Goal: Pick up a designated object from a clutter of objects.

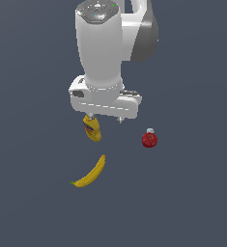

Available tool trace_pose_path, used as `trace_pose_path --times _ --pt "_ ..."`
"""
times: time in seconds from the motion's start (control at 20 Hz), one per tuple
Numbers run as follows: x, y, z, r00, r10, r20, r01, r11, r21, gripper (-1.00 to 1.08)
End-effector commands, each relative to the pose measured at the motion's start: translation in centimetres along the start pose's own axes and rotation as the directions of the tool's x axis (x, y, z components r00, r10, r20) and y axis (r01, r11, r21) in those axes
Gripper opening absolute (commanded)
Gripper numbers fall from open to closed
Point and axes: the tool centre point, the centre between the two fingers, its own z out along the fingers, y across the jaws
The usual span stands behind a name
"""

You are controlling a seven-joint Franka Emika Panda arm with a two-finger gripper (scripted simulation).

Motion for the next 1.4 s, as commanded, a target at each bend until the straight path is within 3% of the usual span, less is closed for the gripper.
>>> trace_pose_path --times 0.0,0.4,0.9,1.35 --pt "1.2 0.2 1.2 0.999 0.049 -0.001 -0.049 0.999 0.005 1.0" --pt "5.9 1.5 7.0 0.966 0.26 -0.007 -0.26 0.965 0.02 1.0" --pt "10.4 3.7 15.4 0.864 0.503 -0.018 -0.502 0.864 0.029 1.0" --pt "12.0 4.9 19.7 0.796 0.605 -0.026 -0.605 0.796 0.03 1.0"
